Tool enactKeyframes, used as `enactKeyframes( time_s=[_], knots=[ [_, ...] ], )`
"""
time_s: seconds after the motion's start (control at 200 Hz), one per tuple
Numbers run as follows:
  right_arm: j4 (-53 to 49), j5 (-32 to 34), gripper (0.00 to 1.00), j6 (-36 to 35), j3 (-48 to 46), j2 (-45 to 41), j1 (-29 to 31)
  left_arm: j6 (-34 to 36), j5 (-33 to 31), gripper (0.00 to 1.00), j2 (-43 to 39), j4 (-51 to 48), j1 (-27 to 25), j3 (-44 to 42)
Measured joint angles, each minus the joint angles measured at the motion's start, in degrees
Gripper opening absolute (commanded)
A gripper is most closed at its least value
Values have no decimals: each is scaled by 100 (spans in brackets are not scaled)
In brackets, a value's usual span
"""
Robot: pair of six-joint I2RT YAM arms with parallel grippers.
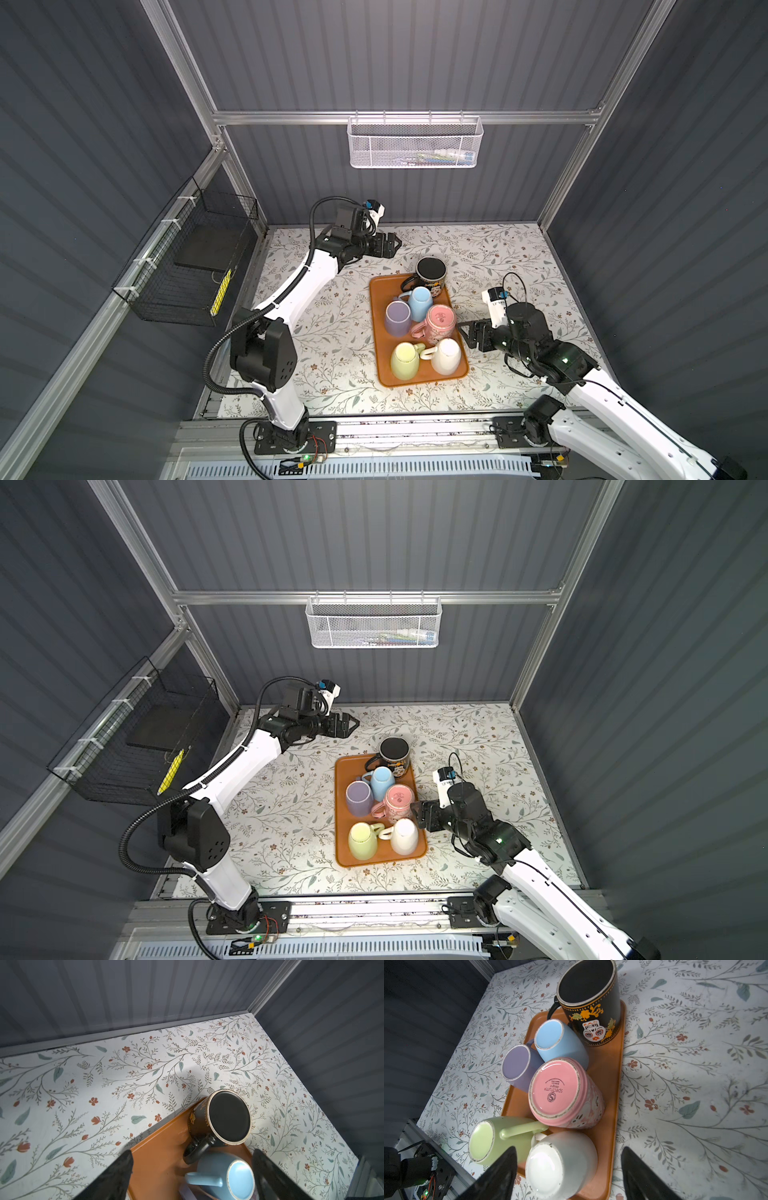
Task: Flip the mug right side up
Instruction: 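Raise the left gripper over the black skull-print mug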
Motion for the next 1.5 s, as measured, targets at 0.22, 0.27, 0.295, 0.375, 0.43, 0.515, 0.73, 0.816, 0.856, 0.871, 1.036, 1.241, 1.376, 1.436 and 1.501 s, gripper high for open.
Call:
enactKeyframes(
  time_s=[0.22, 0.27, 0.295, 0.375, 0.43, 0.515, 0.73, 0.816, 0.856, 0.871, 1.036, 1.241, 1.376, 1.436, 1.501],
  knots=[
    [157, -170, 81, -179, 0, -306, 0, 1147, 348, 93, -420, 339, -11, -977],
    [175, -210, 81, -212, -2, -354, 0, 1438, 422, 93, -632, 468, -11, -1390],
    [190, -236, 81, -229, -4, -378, 0, 1567, 450, 93, -702, 492, -11, -1526],
    [256, -304, 82, -275, -31, -442, -4, 1963, 540, 92, -739, 511, -11, -1611],
    [319, -337, 82, -302, -66, -481, -7, 2201, 597, 90, -656, 431, -11, -1475],
    [387, -409, 82, -323, -151, -533, -7, 2579, 743, 88, -337, 221, -11, -975],
    [518, -494, 82, -345, -382, -573, -33, 3427, 863, 83, 188, -13, -83, -562],
    [566, -520, 82, -348, -452, -605, -37, 3814, 732, 79, 437, -293, -205, -337],
    [590, -529, 82, -350, -468, -614, -37, 3965, 686, 77, 579, -417, -267, -179],
    [601, -531, 82, -350, -472, -619, -37, 4004, 671, 76, 640, -459, -286, -118],
    [695, -570, 82, -365, -520, -634, -70, 4371, 612, 63, 1119, -804, -439, 358],
    [730, -568, 82, -365, -684, -678, -87, 4671, 560, 54, 1460, -1121, -577, 621],
    [758, -568, 82, -365, -708, -702, -114, 4736, 557, 50, 1740, -1246, -601, 855],
    [765, -568, 82, -365, -708, -706, -133, 4756, 557, 50, 1849, -1320, -614, 966],
    [780, -568, 82, -365, -710, -710, -136, 4763, 555, 50, 1963, -1401, -629, 1099]
  ],
)
